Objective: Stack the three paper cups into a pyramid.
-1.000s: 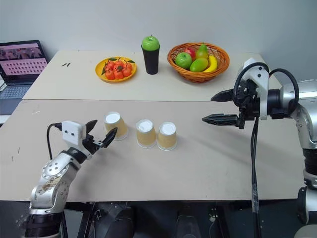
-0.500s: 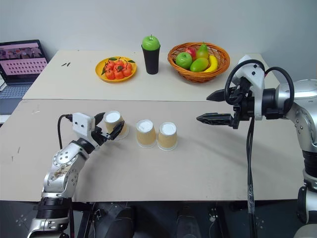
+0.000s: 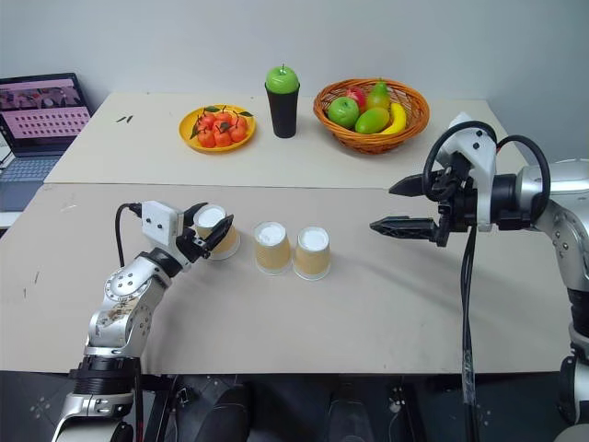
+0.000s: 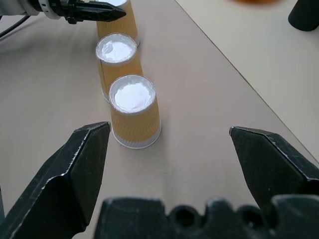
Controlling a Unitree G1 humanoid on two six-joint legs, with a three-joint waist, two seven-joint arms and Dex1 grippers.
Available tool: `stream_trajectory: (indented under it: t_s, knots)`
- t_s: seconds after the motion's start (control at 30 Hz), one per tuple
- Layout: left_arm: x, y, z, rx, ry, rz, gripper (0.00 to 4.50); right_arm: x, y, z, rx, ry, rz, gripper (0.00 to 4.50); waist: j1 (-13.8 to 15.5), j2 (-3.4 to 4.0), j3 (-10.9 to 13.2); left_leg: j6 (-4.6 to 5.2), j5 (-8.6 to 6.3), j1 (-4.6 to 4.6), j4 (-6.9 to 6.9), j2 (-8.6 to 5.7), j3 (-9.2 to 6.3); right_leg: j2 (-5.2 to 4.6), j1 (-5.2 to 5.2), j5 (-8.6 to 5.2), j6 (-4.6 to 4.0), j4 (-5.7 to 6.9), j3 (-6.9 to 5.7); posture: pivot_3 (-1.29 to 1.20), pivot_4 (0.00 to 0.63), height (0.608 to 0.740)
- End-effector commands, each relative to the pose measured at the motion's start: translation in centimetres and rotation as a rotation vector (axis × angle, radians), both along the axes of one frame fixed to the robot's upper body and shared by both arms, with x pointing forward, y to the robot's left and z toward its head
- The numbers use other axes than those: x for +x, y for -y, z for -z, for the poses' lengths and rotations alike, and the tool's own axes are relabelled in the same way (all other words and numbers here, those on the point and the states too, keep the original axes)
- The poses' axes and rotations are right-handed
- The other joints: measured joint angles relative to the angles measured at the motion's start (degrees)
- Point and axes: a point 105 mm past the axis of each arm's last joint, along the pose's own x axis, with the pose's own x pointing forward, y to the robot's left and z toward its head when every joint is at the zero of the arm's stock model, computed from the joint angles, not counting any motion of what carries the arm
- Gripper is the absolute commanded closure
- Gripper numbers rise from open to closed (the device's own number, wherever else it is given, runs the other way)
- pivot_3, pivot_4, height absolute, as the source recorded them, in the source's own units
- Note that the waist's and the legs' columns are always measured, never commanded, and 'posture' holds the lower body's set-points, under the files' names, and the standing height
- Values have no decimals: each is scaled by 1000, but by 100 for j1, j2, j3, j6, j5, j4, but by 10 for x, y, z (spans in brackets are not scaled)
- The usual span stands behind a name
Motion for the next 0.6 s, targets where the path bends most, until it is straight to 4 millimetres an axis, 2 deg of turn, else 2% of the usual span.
stream_trajectory:
  t_s: [0.03, 0.3, 0.47, 0.53, 0.6]
  knots:
    - [1, -1, -22, -3, 77, -7, 1602, -4, 7, -16, 1, 78, 6, 0, 6, 0, 0, 0, 0, 0, 0, 0, 0, 0, 0, 0, 0, 0, 0, 0, 150, 737]
    - [7, 4, -58, -24, 161, -3, 1602, -2, 4, -16, 8, 83, 4, 0, 47, 0, 0, 0, 0, 0, 0, 0, 0, 0, 0, -1, 2, -1, -1, 0, 150, 737]
    - [3, 33, -84, -16, 185, 132, 1602, -3, 2, -16, 13, 84, 6, 0, 69, 0, 0, -1, 0, -4, 0, 0, 0, 0, -1, -1, 1, -2, -1, 0, 150, 737]
    - [0, 49, -90, 10, 169, 221, 1602, -4, 1, -16, 17, 83, 7, 0, 73, 0, 0, -1, 1, -5, 1, -1, 0, 0, -1, -1, 3, -1, -1, 0, 150, 737]
    - [-2, 54, -91, 21, 160, 249, 1602, -5, 1, -16, 18, 83, 7, 0, 75, 0, 0, -2, 1, -5, 1, -1, 0, 0, 0, -2, 3, -2, -1, 0, 150, 737]
